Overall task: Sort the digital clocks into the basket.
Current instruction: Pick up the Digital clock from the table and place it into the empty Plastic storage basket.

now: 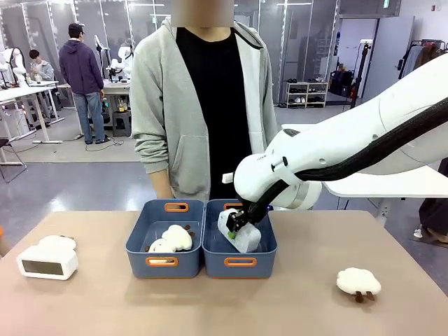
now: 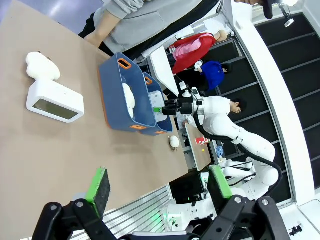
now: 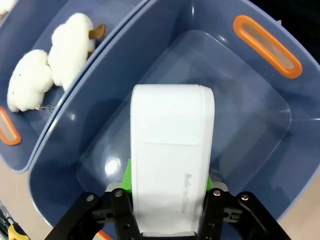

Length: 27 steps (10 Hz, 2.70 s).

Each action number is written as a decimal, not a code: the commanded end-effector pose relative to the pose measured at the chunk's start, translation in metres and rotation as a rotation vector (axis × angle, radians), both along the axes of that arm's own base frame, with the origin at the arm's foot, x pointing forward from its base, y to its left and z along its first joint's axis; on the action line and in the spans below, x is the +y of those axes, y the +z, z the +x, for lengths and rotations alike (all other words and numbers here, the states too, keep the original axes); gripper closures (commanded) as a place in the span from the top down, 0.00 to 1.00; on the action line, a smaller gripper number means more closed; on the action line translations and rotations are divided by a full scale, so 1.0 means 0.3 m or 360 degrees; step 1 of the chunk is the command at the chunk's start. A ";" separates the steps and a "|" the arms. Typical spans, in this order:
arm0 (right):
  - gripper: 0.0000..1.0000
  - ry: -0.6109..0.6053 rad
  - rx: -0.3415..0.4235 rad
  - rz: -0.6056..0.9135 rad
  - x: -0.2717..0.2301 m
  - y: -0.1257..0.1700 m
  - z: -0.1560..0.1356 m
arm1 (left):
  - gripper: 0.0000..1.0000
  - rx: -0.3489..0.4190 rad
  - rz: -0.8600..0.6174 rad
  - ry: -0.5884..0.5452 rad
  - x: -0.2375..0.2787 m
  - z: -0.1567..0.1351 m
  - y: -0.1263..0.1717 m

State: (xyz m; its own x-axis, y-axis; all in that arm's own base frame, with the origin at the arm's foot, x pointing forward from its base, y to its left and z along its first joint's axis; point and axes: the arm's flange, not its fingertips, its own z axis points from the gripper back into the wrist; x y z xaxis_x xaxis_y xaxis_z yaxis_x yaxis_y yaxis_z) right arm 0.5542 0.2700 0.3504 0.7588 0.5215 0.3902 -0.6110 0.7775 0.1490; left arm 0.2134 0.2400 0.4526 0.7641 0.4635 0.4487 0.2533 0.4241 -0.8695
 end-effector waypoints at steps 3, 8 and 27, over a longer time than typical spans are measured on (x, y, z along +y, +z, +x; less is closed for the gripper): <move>0.80 -0.0051 0.0058 -0.0016 -0.002 0.010 -0.002 | 1.00 -0.0055 -0.0015 -0.0007 0.007 0.001 0.005; 1.00 -0.0023 0.0010 0.0006 -0.005 0.037 -0.012 | 1.00 -0.0055 -0.0015 -0.0007 0.007 0.001 0.005; 1.00 -0.0218 0.0382 0.1141 -0.736 0.347 -0.332 | 1.00 -0.0055 -0.0015 -0.0007 0.007 0.001 0.005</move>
State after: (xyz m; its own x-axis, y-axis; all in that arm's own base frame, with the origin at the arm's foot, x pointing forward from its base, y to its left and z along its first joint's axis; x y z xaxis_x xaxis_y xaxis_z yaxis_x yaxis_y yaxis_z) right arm 0.4656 0.0796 0.4632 0.8905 0.1880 0.4144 -0.4420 0.5741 0.6892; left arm 0.2132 0.2403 0.4525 0.7635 0.4637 0.4495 0.2539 0.4244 -0.8691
